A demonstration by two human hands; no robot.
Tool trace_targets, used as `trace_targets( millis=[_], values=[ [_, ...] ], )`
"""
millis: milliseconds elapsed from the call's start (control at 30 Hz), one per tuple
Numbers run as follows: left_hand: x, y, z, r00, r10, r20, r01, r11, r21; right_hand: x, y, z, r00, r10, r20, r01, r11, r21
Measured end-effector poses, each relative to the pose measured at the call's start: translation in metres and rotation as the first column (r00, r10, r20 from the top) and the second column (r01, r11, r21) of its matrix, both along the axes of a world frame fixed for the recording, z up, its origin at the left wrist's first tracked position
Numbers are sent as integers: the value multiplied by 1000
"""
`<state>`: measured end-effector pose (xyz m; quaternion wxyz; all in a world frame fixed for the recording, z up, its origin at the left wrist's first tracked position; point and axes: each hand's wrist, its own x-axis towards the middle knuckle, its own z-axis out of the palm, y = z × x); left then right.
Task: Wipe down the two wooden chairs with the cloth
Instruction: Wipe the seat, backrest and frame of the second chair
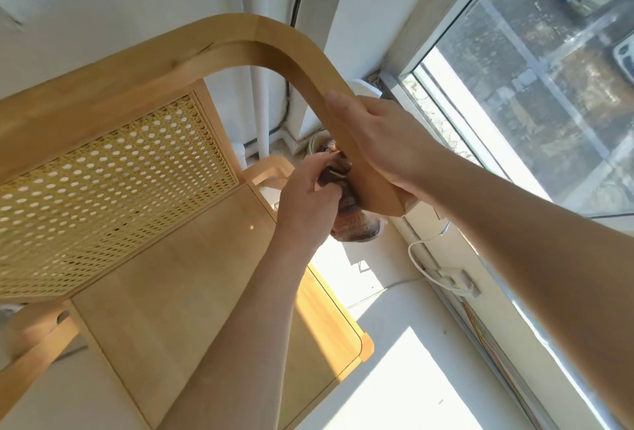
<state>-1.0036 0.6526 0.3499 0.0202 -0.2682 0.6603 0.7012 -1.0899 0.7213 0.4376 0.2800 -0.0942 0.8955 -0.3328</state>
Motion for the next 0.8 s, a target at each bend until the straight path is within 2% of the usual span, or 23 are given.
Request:
trace_targets(
  millis=[33,100,234,334,467,601,668,735,801],
  values=[
    [-1,3,5,999,32,-28,-29,994,109,0,0,0,1000,-2,-1,2,1000,7],
    [-2,13,17,995,46,-85,-26,975,220,1,0,1,999,2,-53,0,999,39],
    [0,25,28,966,196,-169,-136,940,311,8,0,3,968,32,-249,3,990,139],
    [-3,38,21,941,318,-117,-272,915,299,9,-2,5,971,33,-238,13,982,188],
    [-26,42,-21,885,444,-137,-429,894,128,6,-2,7,996,-22,-83,32,991,127],
    [-46,9,-100,947,321,3,-321,947,35,-1,2,1,998,-7,57,6,1000,24],
    [-58,-12,-130,953,284,103,-296,945,140,-3,3,1,994,4,106,-4,1000,-5],
    [-67,-21,-141,956,219,196,-248,960,133,-2,4,1,997,-2,79,3,1000,-1],
    [-65,-17,-125,970,134,202,-155,984,93,1,1,3,1000,-10,11,10,1000,0]
  ],
)
